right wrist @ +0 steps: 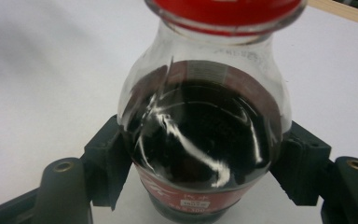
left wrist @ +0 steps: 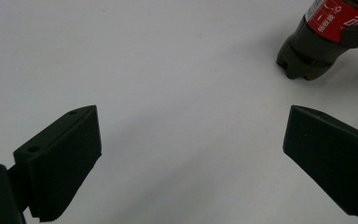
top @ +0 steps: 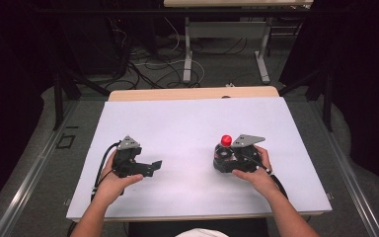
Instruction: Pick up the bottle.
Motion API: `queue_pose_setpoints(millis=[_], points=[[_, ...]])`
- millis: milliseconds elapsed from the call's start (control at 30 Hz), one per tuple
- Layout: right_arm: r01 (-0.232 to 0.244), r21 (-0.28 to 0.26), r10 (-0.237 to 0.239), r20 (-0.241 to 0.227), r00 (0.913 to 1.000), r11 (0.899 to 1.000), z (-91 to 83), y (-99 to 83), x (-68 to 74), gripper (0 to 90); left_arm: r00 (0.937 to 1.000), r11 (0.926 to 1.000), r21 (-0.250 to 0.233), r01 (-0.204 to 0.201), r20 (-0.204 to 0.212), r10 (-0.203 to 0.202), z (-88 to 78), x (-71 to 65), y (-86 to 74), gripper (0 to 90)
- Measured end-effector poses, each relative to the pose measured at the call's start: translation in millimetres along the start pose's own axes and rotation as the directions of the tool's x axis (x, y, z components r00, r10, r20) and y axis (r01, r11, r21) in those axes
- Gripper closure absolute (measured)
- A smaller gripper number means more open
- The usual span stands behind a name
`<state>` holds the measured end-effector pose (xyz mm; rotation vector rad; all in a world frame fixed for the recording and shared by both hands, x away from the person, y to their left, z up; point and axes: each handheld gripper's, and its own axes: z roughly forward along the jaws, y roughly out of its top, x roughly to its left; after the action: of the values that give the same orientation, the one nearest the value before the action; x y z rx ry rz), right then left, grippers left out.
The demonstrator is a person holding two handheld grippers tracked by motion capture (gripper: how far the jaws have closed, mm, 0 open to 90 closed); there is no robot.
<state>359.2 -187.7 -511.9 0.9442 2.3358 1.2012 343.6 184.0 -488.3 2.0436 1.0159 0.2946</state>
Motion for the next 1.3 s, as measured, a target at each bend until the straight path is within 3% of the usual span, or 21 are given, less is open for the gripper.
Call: queue_pose_setpoints(millis=[167, 400, 533, 633, 667, 700, 767, 800, 833, 900, 933, 967, 1000, 1067, 1100, 1133, 1167, 1200, 1233, 1267, 1300], points=[[0.030, -0.013, -0.031, -0.015, 0.9994, 0.999, -1.5, 3.0, 8.1, 29.7, 1.0000, 0.9999, -0.014, -0.001, 0.007, 0.001, -1.0, -2.8, 0.8, 4.5], [0.048, -0.032, -0.050, -0.078, 0.9957, 0.998, -6.9, 10.8, 22.1, 29.7, 0.9991, 0.9996, -0.015, -0.023, 0.035, 0.023, -2.3, -8.0, 3.0, 7.3], [0.071, -0.015, -0.072, -0.130, 0.9888, 0.997, -8.5, 14.2, 30.7, 29.8, 0.9965, 0.9986, -0.032, -0.041, 0.072, 0.043, -3.6, -14.4, 5.7, 12.0], [0.093, -0.019, -0.095, -0.167, 0.9814, 0.996, -8.9, 16.8, 37.9, 29.9, 0.9918, 0.9973, -0.054, -0.049, 0.115, 0.055, -6.4, -20.8, 9.4, 16.2], [0.095, -0.011, -0.096, -0.177, 0.9795, 0.995, -9.6, 18.0, 40.4, 29.9, 0.9874, 0.9959, -0.069, -0.058, 0.143, 0.068, -9.9, -25.9, 13.0, 17.0], [0.099, -0.009, -0.098, -0.194, 0.9761, 0.995, -9.4, 19.1, 42.7, 29.9, 0.9874, 0.9959, -0.069, -0.058, 0.143, 0.068, -9.9, -25.9, 13.0, 18.0], [0.115, -0.003, -0.113, -0.209, 0.9713, 0.993, -9.4, 20.9, 48.8, 29.9, 0.9775, 0.9937, -0.084, -0.074, 0.191, 0.089, -16.0, -35.0, 20.6, 21.5], [0.125, -0.003, -0.123, -0.206, 0.9708, 0.992, -8.6, 21.6, 52.0, 29.9, 0.9775, 0.9937, -0.084, -0.074, 0.191, 0.089, -16.0, -35.0, 20.6, 22.3], [0.142, 0.000, -0.139, -0.205, 0.9689, 0.990, -7.6, 22.7, 54.6, 29.9, 0.9690, 0.9914, -0.088, -0.096, 0.219, 0.114, -19.0, -41.6, 27.0, 23.8], [0.146, 0.002, -0.143, -0.209, 0.9674, 0.989, -6.3, 23.6, 57.3, 29.9, 0.9659, 0.9894, -0.092, -0.112, 0.223, 0.131, -20.3, -45.0, 30.2, 25.0], [0.161, 0.010, -0.155, -0.227, 0.9614, 0.987, -5.1, 25.0, 58.4, 29.9, 0.9641, 0.9895, -0.096, -0.107, 0.233, 0.127, -21.5, -49.3, 33.1, 25.4], [0.171, 0.004, -0.165, -0.233, 0.9583, 0.985, -2.0, 26.6, 62.5, 29.9, 0.9534, 0.9845, -0.114, -0.133, 0.257, 0.159, -22.8, -52.9, 39.5, 27.9], [0.176, 0.002, -0.170, -0.236, 0.9566, 0.984, -0.6, 27.9, 64.0, 29.9, 0.9534, 0.9845, -0.114, -0.133, 0.257, 0.159, -22.8, -52.9, 39.5, 29.5], [0.189, 0.007, -0.181, -0.253, 0.9505, 0.982, 0.8, 31.2, 66.6, 29.9, 0.9428, 0.9857, -0.121, -0.117, 0.298, 0.149, -23.0, -57.0, 47.4, 30.3], [0.189, 0.002, -0.182, -0.262, 0.9478, 0.982, 1.8, 32.4, 68.2, 29.9, 0.9428, 0.9857, -0.121, -0.117, 0.298, 0.149, -23.0, -57.0, 47.4, 30.6], [0.195, -0.002, -0.188, -0.268, 0.9447, 0.981, 2.7, 33.9, 69.3, 29.9, 0.9336, 0.9846, -0.127, -0.120, 0.323, 0.156, -22.3, -59.6, 52.4, 31.0], [0.195, -0.002, -0.188, -0.268, 0.9447, 0.981, 2.7, 33.9, 69.3, 29.9, 0.9336, 0.9846, -0.127, -0.120, 0.323, 0.156, -22.3, -59.6, 52.4, 31.5], [0.206, -0.007, -0.200, -0.275, 0.9406, 0.979, 4.5, 36.2, 72.2, 29.9, 0.9296, 0.9849, -0.127, -0.118, 0.335, 0.154, -22.3, -61.5, 54.5, 31.7], [0.211, -0.009, -0.205, -0.279, 0.9381, 0.977, 5.5, 37.2, 73.4, 29.9, 0.9192, 0.9831, -0.128, -0.131, 0.356, 0.168, -22.3, -65.5, 58.8, 32.4], [0.211, -0.009, -0.205, -0.279, 0.9381, 0.977, 5.5, 37.2, 73.4, 29.9, 0.9192, 0.9831, -0.128, -0.131, 0.356, 0.168, -22.3, -65.5, 58.8, 33.8], [0.218, -0.015, -0.213, -0.284, 0.9349, 0.976, 7.2, 38.1, 75.4, 29.9, 0.9134, 0.9836, -0.129, -0.126, 0.372, 0.166, -21.8, -68.0, 60.3, 34.7]])
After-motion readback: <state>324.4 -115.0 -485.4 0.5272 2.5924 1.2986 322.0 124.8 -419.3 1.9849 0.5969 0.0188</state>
